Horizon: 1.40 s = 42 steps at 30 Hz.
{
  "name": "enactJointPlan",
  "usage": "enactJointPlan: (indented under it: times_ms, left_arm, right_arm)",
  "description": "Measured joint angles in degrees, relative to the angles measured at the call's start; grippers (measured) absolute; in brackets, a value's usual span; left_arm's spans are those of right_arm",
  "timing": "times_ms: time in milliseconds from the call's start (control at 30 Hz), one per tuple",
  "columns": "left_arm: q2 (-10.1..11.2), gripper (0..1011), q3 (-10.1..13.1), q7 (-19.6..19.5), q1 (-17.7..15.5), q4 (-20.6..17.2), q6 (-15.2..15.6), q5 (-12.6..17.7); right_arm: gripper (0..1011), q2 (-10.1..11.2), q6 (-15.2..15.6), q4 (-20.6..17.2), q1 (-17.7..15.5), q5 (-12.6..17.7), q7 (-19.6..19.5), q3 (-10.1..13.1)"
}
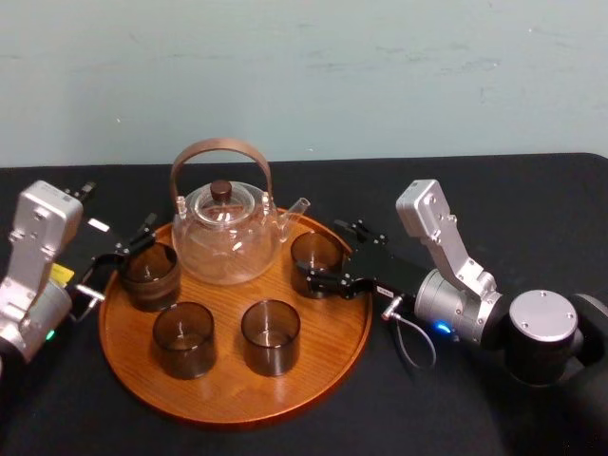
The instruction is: Pick up the glass from the table and place it on the tray.
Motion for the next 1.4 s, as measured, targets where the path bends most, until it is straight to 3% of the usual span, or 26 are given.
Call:
enactJointPlan:
  times_ms: [400, 533, 733, 1133, 1400]
  left_arm:
    - [0.0, 1001, 0.0, 0.0, 0.0, 0.0, 0.0, 0.0]
    - [0.0, 1001, 0.0, 0.0, 0.0, 0.0, 0.0, 0.0]
    - [0.0, 1001, 0.0, 0.0, 0.0, 0.0, 0.0, 0.0]
    - [0.0, 1001, 0.0, 0.0, 0.0, 0.0, 0.0, 0.0]
    - [0.0, 1001, 0.0, 0.0, 0.0, 0.0, 0.0, 0.0]
  right_arm:
    - [1002, 0.07, -0.01, -0.18, -0.09, 0.15, 0.04, 0.13]
    - [1002, 0.5, -0.43, -1.58, -0.7, 0.25, -0.11, 0.59]
    - [1002, 2.09, -1.21, -6.54, -2.79, 0.79, -1.2, 2.28]
    - [1002, 6.79, -3.08, -16.97, -9.94, 3.96, -4.17, 9.03]
    - [1002, 8.21, -3.5, -18.16, -14.62, 3.39, -7.9, 13.17]
